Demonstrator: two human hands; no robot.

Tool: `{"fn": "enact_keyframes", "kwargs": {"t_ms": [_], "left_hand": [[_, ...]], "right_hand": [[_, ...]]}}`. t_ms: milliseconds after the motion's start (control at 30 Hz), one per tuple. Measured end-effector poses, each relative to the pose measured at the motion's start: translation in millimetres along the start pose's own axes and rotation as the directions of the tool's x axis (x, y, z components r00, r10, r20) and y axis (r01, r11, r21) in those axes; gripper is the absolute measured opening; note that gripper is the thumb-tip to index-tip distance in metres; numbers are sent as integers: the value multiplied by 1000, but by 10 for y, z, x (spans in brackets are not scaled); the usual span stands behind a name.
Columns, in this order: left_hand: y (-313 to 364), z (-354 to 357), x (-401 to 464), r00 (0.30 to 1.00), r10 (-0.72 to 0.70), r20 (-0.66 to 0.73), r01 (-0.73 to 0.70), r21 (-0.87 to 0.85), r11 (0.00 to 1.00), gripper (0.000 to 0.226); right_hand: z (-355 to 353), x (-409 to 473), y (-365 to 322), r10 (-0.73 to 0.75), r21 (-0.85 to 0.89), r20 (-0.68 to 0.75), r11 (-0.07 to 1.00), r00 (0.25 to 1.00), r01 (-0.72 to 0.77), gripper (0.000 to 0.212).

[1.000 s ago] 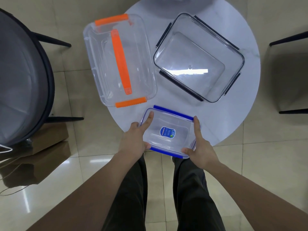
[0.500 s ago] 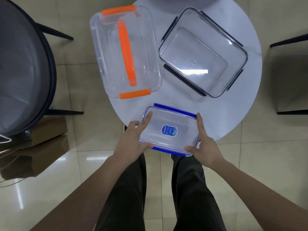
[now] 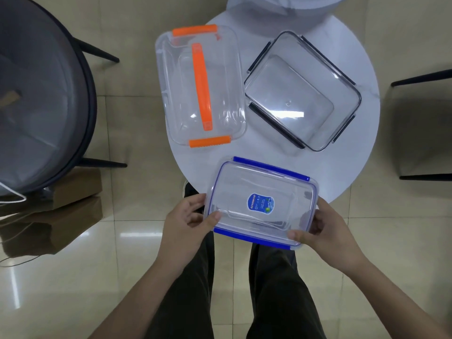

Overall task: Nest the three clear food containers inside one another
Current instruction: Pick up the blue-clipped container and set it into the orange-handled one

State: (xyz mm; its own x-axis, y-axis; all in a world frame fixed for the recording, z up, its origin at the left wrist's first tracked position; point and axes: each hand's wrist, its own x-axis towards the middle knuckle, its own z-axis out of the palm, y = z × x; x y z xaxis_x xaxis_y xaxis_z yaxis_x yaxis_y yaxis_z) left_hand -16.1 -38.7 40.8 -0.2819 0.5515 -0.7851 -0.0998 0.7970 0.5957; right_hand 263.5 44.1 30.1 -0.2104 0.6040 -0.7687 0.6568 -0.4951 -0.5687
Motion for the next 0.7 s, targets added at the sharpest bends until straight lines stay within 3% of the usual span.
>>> {"fn": "enact_keyframes", "kwargs": {"t_ms": [267, 400, 500, 700], "left_hand": [[231, -132, -75, 998, -56, 9, 57, -190, 980, 46], [318, -204, -86, 998, -52, 20, 55, -325, 944, 62], [404, -250, -70, 999, -22, 39, 36, -387, 921, 72], [558, -305, -39, 996, 54, 73, -10, -495, 869, 58]], "right_hand": [[-47, -166, -328, -12, 84, -74, 996, 997, 18, 74], [-10, -217, -506, -6, 206, -133, 978, 991, 33, 52], [20, -233, -629, 12, 264, -152, 964, 988, 29, 50], [105, -211, -823, 6, 353, -142, 934, 990, 45, 49]]}}
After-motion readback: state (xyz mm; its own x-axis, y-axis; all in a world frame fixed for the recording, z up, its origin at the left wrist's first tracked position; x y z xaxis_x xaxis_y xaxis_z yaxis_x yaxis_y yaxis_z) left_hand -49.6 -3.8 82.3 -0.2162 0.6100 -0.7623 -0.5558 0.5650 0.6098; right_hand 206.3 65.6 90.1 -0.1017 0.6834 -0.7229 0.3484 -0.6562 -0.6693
